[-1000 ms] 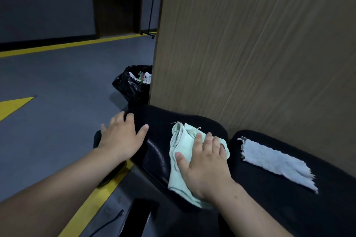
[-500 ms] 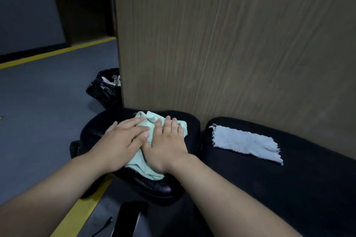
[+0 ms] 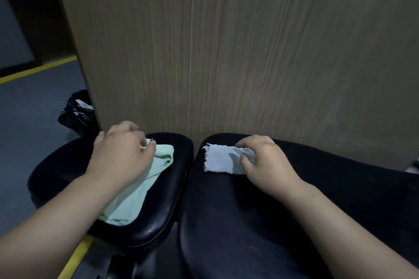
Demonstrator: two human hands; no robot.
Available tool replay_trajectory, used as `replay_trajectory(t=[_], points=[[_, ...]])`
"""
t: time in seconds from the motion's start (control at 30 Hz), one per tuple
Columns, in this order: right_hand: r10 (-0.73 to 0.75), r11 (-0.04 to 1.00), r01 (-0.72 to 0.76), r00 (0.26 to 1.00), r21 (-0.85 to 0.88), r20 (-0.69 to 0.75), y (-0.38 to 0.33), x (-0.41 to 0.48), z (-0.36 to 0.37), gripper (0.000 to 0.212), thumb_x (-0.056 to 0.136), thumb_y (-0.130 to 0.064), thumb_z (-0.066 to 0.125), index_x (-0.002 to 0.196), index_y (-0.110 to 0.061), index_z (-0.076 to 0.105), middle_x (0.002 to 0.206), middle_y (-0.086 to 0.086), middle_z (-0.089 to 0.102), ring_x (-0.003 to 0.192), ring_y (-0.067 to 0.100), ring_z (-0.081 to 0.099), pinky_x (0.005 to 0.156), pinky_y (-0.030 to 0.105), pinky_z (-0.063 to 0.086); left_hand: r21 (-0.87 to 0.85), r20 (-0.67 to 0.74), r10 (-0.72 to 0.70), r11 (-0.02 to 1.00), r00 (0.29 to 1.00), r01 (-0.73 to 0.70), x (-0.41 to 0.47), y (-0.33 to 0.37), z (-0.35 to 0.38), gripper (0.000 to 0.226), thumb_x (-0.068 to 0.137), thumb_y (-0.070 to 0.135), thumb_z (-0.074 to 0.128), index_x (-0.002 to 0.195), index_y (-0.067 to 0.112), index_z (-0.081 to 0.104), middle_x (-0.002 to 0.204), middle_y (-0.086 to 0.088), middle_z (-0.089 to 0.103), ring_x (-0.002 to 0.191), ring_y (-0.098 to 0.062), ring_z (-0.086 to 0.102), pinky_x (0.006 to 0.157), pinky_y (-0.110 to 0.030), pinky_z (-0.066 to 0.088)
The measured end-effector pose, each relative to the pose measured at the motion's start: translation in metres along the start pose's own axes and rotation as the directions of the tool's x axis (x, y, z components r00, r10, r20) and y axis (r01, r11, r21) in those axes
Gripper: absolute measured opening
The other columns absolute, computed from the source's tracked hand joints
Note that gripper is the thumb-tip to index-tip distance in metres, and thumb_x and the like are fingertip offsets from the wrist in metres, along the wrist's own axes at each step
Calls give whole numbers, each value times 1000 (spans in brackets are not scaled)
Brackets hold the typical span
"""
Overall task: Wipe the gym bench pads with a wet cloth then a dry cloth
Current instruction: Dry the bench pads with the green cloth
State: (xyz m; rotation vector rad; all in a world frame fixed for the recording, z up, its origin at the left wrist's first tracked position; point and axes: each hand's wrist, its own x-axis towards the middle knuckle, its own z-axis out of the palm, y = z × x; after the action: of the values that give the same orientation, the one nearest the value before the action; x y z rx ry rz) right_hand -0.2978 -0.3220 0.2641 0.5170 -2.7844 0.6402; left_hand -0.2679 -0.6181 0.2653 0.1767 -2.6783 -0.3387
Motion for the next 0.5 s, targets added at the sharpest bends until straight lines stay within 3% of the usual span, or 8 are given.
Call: replay_trajectory(t=[0.07, 0.13, 0.3, 0.5], points=[[61, 997, -61, 998, -43, -1, 24, -3, -7, 28, 93, -24, 55, 120, -21, 64, 121, -9, 61, 121, 14, 47, 101, 29, 41, -78, -71, 104, 991, 992, -109, 2, 24, 12, 24, 90, 34, 63, 86, 14, 75, 112, -2, 65, 107, -29, 59, 92, -45, 45], [110, 992, -108, 994, -68, 12, 41, -4, -13, 31, 94, -27, 55, 124, -21, 62, 125, -6, 59, 123, 17, 47, 102, 38, 42, -98, -65, 194, 975, 979, -200, 4, 48, 24, 20, 88, 32, 65, 90, 14, 73, 108, 0, 66, 102, -28, 62, 85, -43, 49], [146, 984, -139, 987, -107, 61, 71, -1, -23, 44, 93, -37, 59, 134, -21, 56, 134, -5, 52, 125, 18, 44, 104, 38, 41, -134, 64, 293, 950, 954, -282, 12, 89, 54, 21, 96, 35, 55, 104, 20, 66, 111, 9, 61, 106, -17, 57, 88, -38, 47], [180, 979, -164, 973, -122, 141, 87, 6, -24, 54, 91, -46, 61, 138, -21, 52, 130, -3, 53, 124, 19, 45, 104, 39, 41, -147, 172, 272, 958, 947, -248, 30, 110, 75, 34, 99, 33, 51, 126, 17, 64, 124, 6, 62, 115, -16, 55, 93, -37, 47]])
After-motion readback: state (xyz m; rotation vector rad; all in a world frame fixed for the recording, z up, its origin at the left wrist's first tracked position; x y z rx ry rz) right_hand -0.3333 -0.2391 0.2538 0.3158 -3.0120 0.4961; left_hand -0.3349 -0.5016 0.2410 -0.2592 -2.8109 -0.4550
